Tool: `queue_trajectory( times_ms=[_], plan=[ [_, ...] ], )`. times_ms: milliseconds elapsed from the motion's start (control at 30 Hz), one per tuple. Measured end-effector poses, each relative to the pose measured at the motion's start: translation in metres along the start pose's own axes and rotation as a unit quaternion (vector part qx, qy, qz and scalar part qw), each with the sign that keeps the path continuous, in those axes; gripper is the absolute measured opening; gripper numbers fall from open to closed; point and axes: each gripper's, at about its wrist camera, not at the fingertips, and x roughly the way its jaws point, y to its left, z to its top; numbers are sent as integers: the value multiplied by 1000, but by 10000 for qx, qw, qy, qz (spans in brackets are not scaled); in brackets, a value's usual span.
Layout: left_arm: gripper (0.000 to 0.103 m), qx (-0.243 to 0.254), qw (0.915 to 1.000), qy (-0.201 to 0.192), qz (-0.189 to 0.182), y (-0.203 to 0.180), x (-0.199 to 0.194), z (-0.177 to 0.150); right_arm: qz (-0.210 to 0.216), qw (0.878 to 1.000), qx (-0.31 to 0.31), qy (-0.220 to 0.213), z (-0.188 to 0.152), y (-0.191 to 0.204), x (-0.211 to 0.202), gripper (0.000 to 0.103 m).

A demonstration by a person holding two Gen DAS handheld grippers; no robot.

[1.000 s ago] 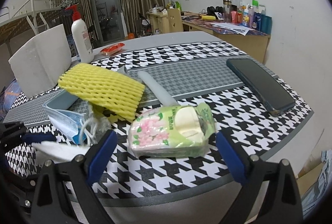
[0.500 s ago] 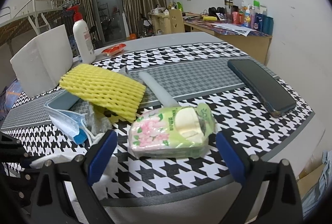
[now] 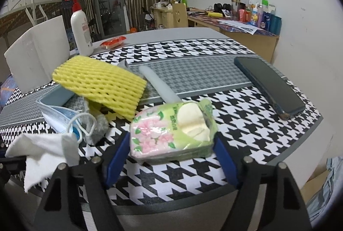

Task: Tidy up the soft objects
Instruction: 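Close left gripper on the white tissue while right gripper closes on the tissue pack, then lift and carry the tissue and tissue pack over the white foam box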

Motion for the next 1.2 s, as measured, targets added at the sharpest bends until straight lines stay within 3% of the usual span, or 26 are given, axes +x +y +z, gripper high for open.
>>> queue_trajectory(
  times_ms=[400, 1200],
  plan=[
    [8, -217, 9995, -221, 51, 8, -18, -5, -27, 9999, -28, -136, -1, 3, -19, 73],
    [8, -737, 9917, -839, 634, 26, -58, 2, 163, 9964, -252, -798, 13, 32, -71, 73]
  ],
)
